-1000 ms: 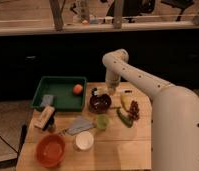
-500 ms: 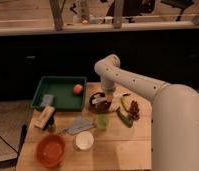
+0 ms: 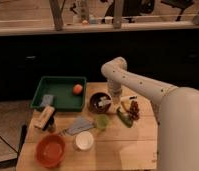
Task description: Wipe purple bowl with brush
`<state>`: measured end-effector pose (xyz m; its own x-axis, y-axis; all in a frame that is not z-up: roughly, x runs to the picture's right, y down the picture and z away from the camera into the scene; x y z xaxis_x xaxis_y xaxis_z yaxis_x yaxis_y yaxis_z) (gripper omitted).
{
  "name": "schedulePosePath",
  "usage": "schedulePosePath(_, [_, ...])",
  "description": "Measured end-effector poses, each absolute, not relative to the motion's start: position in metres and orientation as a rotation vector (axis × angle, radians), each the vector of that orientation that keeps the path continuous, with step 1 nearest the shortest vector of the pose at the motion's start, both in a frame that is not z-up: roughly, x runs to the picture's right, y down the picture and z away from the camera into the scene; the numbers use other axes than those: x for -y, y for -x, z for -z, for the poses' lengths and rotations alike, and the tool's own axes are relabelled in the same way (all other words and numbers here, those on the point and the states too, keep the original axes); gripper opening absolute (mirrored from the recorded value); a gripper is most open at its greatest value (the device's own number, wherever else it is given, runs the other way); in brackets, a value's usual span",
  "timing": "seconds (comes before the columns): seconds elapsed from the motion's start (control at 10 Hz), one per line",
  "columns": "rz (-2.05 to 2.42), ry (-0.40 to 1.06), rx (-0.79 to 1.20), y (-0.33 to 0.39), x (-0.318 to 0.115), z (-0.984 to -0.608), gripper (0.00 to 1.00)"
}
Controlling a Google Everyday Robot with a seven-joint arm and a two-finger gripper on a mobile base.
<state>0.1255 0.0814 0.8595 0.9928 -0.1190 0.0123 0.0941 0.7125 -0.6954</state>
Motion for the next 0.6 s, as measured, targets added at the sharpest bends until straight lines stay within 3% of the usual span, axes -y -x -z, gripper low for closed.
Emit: schedulePosePath(0.6, [0.127,0.782,-0.055,-0.115,-0.044,-0.884,0.05])
